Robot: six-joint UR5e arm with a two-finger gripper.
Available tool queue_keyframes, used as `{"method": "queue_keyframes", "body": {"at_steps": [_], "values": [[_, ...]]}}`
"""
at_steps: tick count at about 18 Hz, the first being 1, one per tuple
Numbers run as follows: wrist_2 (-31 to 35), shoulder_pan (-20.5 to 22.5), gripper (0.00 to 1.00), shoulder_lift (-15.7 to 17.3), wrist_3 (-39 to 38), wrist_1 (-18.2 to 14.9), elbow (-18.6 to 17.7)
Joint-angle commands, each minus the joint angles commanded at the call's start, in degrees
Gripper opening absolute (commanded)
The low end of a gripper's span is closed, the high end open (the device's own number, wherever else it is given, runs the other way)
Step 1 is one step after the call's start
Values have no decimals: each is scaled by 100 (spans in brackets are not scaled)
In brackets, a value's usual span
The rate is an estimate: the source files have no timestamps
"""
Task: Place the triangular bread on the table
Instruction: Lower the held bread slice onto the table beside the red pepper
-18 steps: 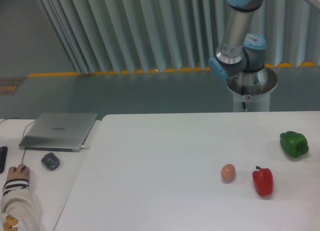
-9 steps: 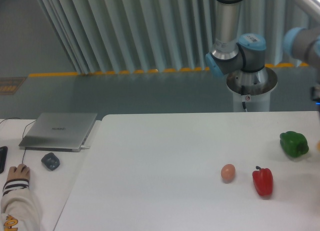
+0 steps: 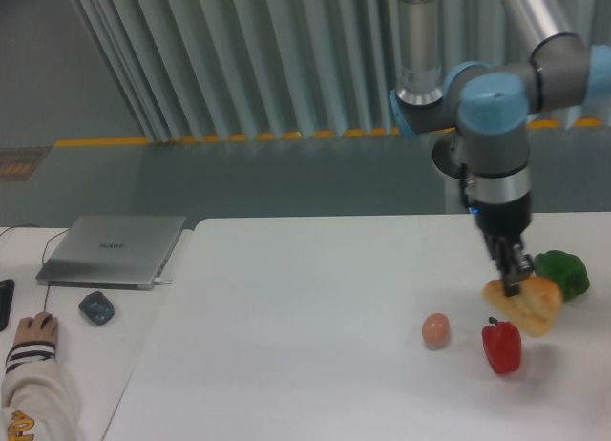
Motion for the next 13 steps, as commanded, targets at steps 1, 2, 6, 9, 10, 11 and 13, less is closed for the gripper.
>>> {"method": "queue_keyframes", "body": {"at_steps": [1,2,6,9,10,11,13], "values": [[0,-44,9,-35,-114,53,9],[0,-123,9,-88,-229,114,35],[0,-316,9,-290,-650,211,237],[0,-483,43,-466,-1282,622,325],[0,-484,58,-466,-1319,685,325],[0,-484,69,-466,-1320,703,334],[9,-493,100,-440,-1354,695,352]]}}
